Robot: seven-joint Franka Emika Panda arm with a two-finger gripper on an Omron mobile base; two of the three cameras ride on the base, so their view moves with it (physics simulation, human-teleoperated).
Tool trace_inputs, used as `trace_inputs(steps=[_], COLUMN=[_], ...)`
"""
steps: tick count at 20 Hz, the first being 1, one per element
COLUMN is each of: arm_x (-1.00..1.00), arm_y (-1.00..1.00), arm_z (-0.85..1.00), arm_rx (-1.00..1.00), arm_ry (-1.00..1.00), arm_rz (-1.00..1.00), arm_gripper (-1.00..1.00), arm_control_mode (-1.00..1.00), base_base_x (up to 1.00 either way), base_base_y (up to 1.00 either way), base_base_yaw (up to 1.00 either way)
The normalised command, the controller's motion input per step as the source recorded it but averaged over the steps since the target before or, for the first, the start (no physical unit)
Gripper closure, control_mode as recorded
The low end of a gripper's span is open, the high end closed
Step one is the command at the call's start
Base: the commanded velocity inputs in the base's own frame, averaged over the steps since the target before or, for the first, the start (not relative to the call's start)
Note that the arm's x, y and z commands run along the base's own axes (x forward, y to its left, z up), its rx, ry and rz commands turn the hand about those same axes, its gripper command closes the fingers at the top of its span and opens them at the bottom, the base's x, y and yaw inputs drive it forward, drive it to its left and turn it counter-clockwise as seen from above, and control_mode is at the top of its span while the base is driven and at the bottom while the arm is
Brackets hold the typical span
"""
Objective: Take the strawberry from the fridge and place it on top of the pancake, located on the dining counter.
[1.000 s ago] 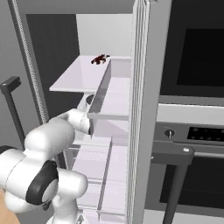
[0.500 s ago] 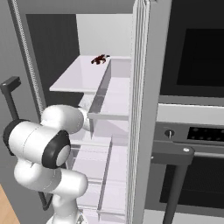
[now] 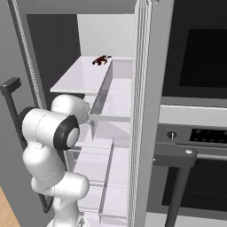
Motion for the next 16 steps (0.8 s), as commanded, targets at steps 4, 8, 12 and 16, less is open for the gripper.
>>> trace_inputs(steps=[4, 8, 12, 16], arm_x=[0.28, -0.37, -0.54, -0.01], arm_y=[-0.05, 0.03, 0.15, 0.22], arm_z=[-0.19, -0.34, -0.36, -0.18], arm_rx=[0.0, 0.0, 0.0, 0.0], arm_ry=[0.05, 0.0, 0.0, 0.0], arm_rz=[0.0, 0.0, 0.0, 0.0], arm_gripper=[-1.0, -1.0, -1.0, -1.0], arm_control_mode=[-1.0, -1.0, -1.0, -1.0], base_base_x=[0.0, 0.0, 0.0, 0.0], base_base_y=[0.0, 0.0, 0.0, 0.0], base_base_yaw=[0.0, 0.0, 0.0, 0.0])
